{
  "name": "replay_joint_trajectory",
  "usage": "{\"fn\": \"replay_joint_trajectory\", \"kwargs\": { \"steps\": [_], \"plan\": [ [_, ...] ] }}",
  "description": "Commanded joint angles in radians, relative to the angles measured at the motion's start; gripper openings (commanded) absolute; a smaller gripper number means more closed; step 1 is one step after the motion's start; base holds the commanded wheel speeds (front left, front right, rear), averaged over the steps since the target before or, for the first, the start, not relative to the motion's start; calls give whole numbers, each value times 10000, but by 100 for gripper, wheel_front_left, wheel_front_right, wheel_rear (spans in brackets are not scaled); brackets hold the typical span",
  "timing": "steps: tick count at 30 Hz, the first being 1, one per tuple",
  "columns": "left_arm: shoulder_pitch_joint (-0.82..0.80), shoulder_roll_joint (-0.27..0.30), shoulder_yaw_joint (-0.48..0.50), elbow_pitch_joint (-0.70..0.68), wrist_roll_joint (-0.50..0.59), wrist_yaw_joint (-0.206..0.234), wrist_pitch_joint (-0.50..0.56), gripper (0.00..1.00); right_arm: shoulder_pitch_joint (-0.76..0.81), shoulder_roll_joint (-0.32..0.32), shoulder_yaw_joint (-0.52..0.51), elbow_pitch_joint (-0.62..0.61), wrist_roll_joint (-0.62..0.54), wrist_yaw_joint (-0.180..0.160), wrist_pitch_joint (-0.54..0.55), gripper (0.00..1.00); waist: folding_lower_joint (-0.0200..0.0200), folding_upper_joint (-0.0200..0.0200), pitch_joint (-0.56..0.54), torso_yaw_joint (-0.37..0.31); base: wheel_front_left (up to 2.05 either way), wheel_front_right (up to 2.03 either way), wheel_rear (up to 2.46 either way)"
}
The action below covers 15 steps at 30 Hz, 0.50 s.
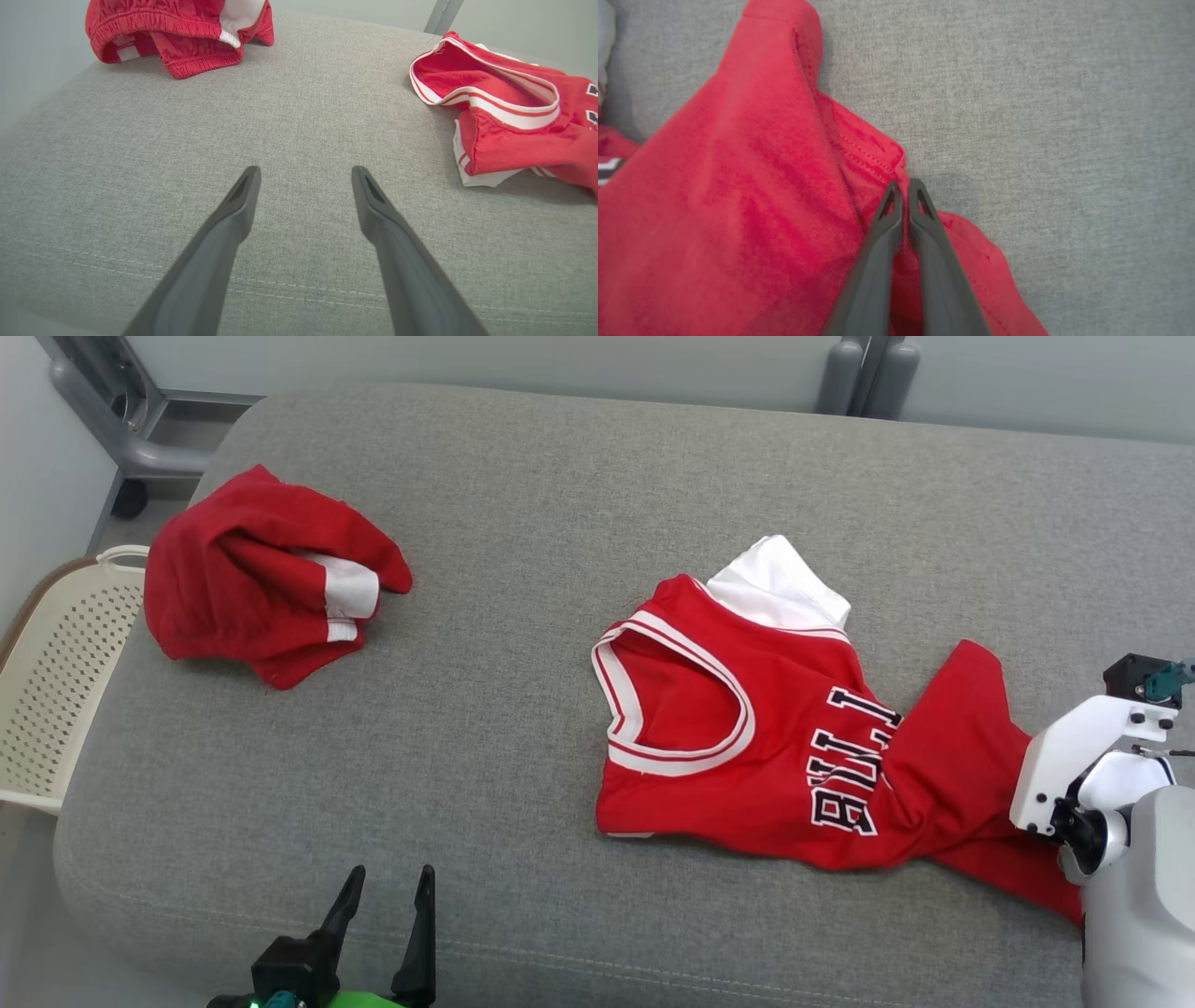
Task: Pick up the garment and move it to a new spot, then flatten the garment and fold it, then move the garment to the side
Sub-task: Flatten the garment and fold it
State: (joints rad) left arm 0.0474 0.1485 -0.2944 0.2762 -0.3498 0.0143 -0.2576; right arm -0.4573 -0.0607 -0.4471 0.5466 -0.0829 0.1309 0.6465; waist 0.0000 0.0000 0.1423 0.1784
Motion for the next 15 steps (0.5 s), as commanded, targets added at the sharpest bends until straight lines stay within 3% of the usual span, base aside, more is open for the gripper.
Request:
{"fn": "replay_joint_trajectory", "kwargs": {
  "steps": [1, 11, 15],
  "plan": [
    [-199, 85, 1, 23, -46, 49, -50, 100, -122, -27, 2, 28, -18, -3, -117, 0, 0, 0, -14, -9, 0, 0, 0],
    [3, 95, -12, 69, -111, 93, -71, 100, -723, -97, 368, -630, 370, -3, -1018, 0, 0, 0, -326, -237, 0, 0, 0],
    [149, 105, -70, 93, -114, 118, -77, 100, -781, -177, 62, -1283, 564, -3, -1126, 0, 0, 0, -622, -273, 0, 0, 0]
  ]
}}
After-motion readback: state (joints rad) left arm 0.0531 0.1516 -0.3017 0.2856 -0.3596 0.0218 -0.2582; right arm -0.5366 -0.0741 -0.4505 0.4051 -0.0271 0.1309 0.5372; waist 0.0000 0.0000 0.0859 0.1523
